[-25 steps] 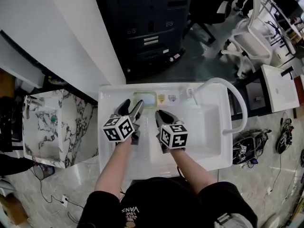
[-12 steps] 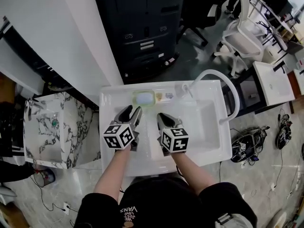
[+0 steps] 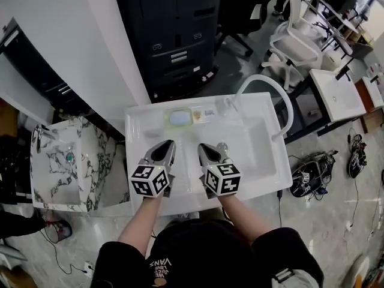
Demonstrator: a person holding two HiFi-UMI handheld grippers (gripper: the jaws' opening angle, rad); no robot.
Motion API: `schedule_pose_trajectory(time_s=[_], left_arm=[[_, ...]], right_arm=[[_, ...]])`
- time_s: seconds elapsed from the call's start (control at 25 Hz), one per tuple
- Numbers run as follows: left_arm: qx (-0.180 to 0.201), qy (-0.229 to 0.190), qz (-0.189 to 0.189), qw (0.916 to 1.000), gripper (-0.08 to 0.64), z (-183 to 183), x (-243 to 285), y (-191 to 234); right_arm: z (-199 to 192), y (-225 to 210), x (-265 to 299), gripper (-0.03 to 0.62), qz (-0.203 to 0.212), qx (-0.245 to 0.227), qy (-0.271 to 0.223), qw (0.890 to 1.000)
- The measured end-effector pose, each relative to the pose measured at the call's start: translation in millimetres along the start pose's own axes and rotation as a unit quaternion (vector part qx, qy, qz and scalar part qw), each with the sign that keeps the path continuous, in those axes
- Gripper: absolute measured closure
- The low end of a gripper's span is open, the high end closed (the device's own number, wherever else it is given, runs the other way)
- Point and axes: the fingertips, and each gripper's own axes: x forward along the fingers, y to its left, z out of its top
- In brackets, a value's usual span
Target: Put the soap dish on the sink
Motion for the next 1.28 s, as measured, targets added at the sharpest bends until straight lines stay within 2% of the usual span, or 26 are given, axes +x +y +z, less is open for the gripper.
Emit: schedule_pose_trajectory(time_s=[0.12, 0.68, 1.12, 1.28], left_arm=[[0.010, -0.001, -0.006, 0.9999, 0.508, -5.3, -14.5, -9.0], [0.038, -0.027, -0.022, 0.9987, 0.508, -11.9, -75.4, -31.9], [0.072, -0.014, -0.041, 0.9965, 0.508, -25.7, -104.2, -49.1], [0.067, -0.013, -0.035, 0.9970, 0.509, -31.3, -113.3, -47.2]], right_arm=[[-2.7, 9.7, -11.8, 0.589, 0.003, -0.005, -0.006, 1.000], [-11.5, 43.3, -53.9, 0.590, 0.007, -0.034, -0.027, 0.999], [-29.5, 70.6, -80.6, 0.591, 0.019, -0.063, -0.014, 0.998], [-36.3, 75.1, -86.7, 0.591, 0.019, -0.068, -0.008, 0.997]])
